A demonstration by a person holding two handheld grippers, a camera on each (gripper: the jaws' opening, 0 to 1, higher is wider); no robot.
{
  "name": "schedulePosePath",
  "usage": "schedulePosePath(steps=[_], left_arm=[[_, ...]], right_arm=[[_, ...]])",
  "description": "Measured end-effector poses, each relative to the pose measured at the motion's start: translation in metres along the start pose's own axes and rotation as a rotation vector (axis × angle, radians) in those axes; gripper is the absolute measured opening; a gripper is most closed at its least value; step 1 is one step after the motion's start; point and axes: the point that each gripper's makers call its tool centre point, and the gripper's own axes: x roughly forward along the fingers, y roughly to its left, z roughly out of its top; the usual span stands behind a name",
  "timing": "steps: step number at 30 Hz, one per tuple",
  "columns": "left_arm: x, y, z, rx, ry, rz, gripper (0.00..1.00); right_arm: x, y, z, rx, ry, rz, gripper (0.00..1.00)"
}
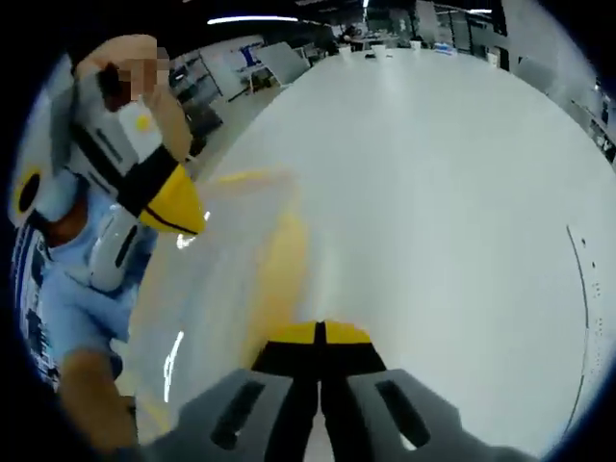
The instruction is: Snap each plastic latch of the storage box into its locked position after aligning the lid with the box until every specified latch is closed and the lid sits flush.
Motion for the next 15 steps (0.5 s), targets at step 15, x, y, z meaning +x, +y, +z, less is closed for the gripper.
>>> schedulePosePath(steps=[15], left_arm=[[0.004,-0.001,0.0,0.007,0.008,0.003,0.0]], right_arm=[[0.02,0.0,-0.009,0.163,0.083,0.122,0.0]])
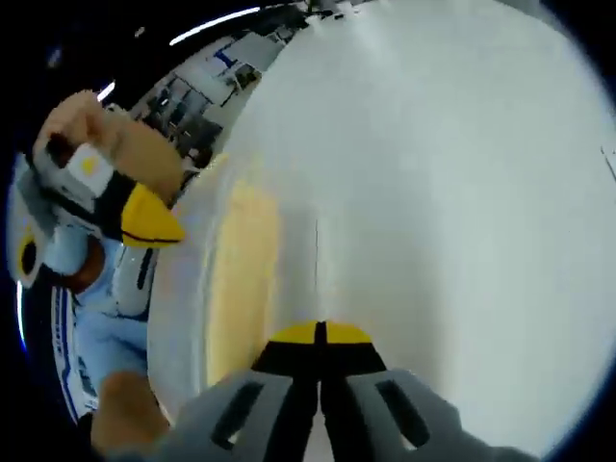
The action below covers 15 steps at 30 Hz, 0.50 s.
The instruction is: Snap each plastic latch of the storage box into its locked position after aligning the lid with the box until every specified latch is closed and the lid sits flush.
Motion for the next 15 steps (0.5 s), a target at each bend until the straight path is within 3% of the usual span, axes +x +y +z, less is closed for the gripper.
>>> schedulePosePath(steps=[1,4,6,7,8,9,10,15], left_arm=[[0.001,0.001,0.0,0.002,0.0,-0.001,0.0],[0.001,0.001,0.0,0.0,-0.003,-0.004,0.0],[0.001,0.001,-0.002,0.01,-0.014,-0.01,0.0],[0.001,0.001,-0.002,0.01,-0.018,-0.013,0.0],[0.001,0.0,-0.002,0.01,-0.019,-0.014,0.0],[0.001,0.0,-0.002,0.013,-0.023,-0.012,0.0],[0.0,-0.001,-0.002,0.012,-0.024,-0.009,0.0],[-0.004,-0.001,-0.003,0.044,-0.055,-0.017,0.0]], right_arm=[[0.0,0.005,-0.001,0.056,-0.036,0.027,0.0],[-0.004,0.003,-0.001,0.036,-0.081,0.025,0.0],[0.002,0.009,0.002,0.045,-0.151,0.018,0.0],[-0.005,0.009,0.011,0.048,-0.211,0.051,0.0],[-0.006,0.008,0.013,0.041,-0.222,0.048,0.0],[-0.006,-0.001,0.019,-0.036,-0.285,-0.017,0.0],[-0.006,0.0,0.02,-0.047,-0.302,-0.027,0.0],[-0.006,0.0,0.018,-0.098,-0.338,-0.132,0.0]])
